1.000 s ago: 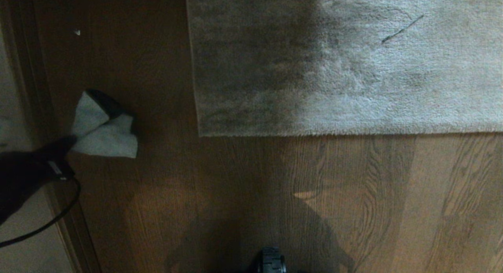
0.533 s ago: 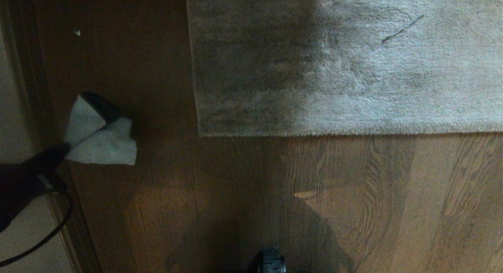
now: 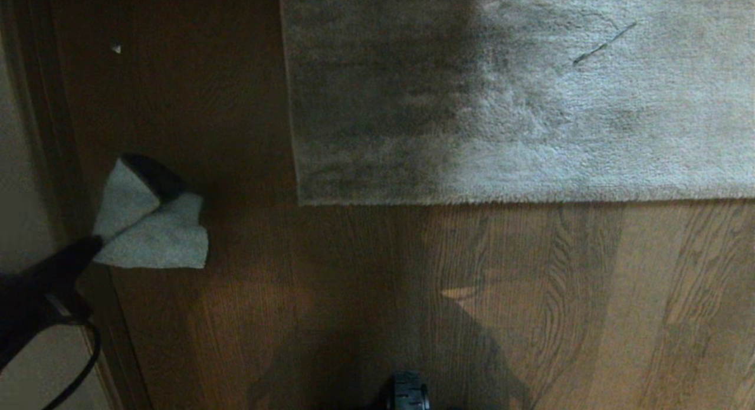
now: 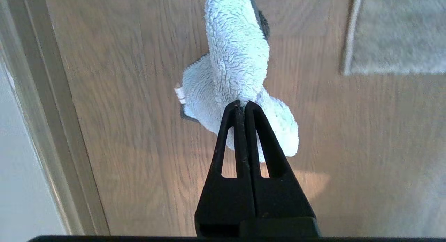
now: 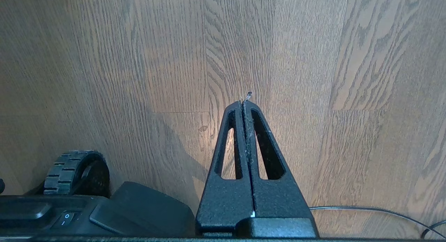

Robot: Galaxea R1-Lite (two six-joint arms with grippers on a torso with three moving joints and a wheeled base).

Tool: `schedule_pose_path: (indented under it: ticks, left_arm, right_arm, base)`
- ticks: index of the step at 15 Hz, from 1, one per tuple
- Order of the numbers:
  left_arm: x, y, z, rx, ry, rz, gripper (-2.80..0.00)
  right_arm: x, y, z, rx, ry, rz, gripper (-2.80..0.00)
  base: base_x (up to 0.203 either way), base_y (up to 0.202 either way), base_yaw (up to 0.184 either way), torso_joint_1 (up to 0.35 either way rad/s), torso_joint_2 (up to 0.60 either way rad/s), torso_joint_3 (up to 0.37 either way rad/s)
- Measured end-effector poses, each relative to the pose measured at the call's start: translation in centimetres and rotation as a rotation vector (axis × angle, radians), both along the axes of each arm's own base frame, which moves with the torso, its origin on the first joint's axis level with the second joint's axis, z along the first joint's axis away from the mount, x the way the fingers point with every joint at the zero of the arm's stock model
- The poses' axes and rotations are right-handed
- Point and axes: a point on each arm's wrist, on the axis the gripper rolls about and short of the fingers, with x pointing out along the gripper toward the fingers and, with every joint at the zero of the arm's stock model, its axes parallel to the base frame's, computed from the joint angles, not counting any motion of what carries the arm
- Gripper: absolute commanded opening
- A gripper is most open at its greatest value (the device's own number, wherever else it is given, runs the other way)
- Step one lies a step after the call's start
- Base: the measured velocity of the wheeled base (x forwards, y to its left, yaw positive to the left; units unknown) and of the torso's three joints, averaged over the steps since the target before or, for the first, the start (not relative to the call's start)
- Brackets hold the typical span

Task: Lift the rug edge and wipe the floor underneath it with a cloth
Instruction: Lift up the carpet

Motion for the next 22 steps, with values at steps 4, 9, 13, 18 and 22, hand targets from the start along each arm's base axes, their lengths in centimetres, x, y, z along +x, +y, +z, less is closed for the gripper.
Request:
schedule_pose_path:
  ticks: [4,9,13,18,22]
  left_arm:
    - [-1.2,-0.9,-0.4,-0.011,0.043,-0.038,-2.8]
    - [-2.8,-1.7,-1.0,-0.019,0.089,-0.072,-2.8]
    - [-4.3,-2.0,-2.1,-0.024,0.111,-0.073,-2.8]
    - [-5.9,-2.4,-3.1,-0.036,0.178,-0.082,-2.8]
    - [-7.2,-2.8,-3.8,-0.042,0.228,-0.101,-2.8]
  right_arm:
    - [0.0,0.0,0.0,0.0,0.0,0.0,-2.8]
    - [0.0,0.0,0.0,0.0,0.0,0.0,-2.8]
    - [0.0,0.0,0.0,0.0,0.0,0.0,-2.8]
    - [0.0,0.0,0.0,0.0,0.0,0.0,-2.8]
    - [0.0,0.0,0.0,0.0,0.0,0.0,-2.8]
  base:
    - [0.0,0.0,0.0,0.0,0.0,0.0]
    - [0.0,0.0,0.0,0.0,0.0,0.0]
    - [0.0,0.0,0.0,0.0,0.0,0.0]
    - [0.0,0.0,0.0,0.0,0.0,0.0]
    - [0.0,0.0,0.0,0.0,0.0,0.0]
